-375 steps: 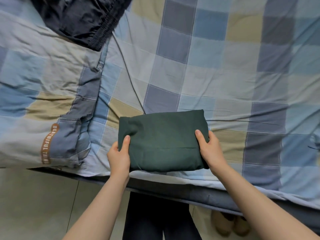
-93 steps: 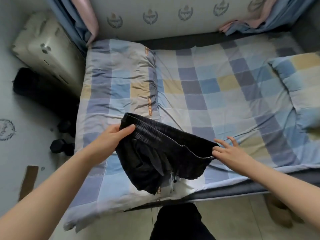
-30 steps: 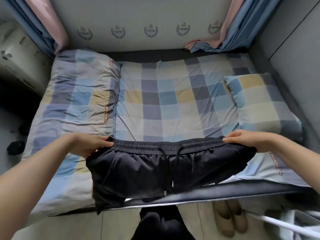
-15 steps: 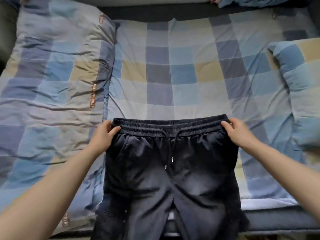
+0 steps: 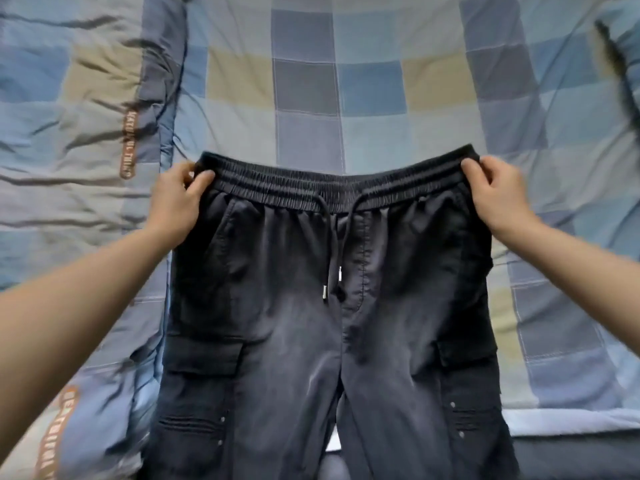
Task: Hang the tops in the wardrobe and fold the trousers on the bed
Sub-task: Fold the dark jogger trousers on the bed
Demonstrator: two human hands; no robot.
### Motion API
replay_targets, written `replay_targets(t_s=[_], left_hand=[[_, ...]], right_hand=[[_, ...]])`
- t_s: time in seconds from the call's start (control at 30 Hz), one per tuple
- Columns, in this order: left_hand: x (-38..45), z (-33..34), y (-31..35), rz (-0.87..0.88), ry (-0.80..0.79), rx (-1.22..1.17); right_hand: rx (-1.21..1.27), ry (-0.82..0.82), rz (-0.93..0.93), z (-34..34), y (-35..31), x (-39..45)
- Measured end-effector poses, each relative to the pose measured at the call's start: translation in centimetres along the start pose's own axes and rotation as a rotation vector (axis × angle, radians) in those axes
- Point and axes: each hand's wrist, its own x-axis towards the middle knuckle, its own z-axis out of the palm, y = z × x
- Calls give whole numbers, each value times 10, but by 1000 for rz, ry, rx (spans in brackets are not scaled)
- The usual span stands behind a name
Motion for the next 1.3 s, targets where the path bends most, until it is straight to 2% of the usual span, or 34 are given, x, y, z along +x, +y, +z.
replay_targets(t_s=[0.1, 0.17, 0.2, 0.3, 0.4, 0.47, 0.53, 0.63, 0.83, 0.93, 1.0, 1.03, 1.13, 1.2, 1.23, 1.3], left_hand=[[52, -3, 25, 22, 104, 59], [83, 6, 34, -60, 166, 146], [91, 15, 34, -98, 140, 200], [64, 64, 26, -47, -80, 333], [-20, 121, 17, 60, -348, 429], [-79, 149, 12, 178, -493, 520], [-128, 166, 0, 252, -612, 590], [-185, 182, -24, 276, -664, 650], [-237, 176, -47, 253, -625, 695], [-238, 169, -41, 279, -533, 680], [-236, 165, -31, 341, -468, 718], [-235, 164, -25, 383, -467, 723], [-231, 165, -5, 587, -639, 833], [-233, 169, 13, 466, -820, 914], [-233, 171, 24, 406, -812, 896], [-236, 181, 48, 356, -578, 650]], right_hand=[[-22, 70, -5, 2, -22, 52], [-24, 129, 128, 13, -32, 83], [-37, 142, 208, 22, -32, 94], [-99, 17, 334, 55, -14, 86], [-165, -170, 374, 79, 30, 27], [-216, -159, 434, 80, 60, -16], [-261, -133, 573, 74, 88, -54], [-303, -167, 717, 60, 126, -107], [-115, -278, 717, 33, 151, -173], [-25, -161, 556, 9, 155, -180], [-48, -49, 535, -11, 161, -183], [-84, -49, 563, -20, 168, -184], [-170, -298, 671, -29, 184, -190], [-142, -382, 596, -30, 176, -197], [-118, -364, 535, -30, 165, -202], [-51, -295, 382, -28, 134, -215]])
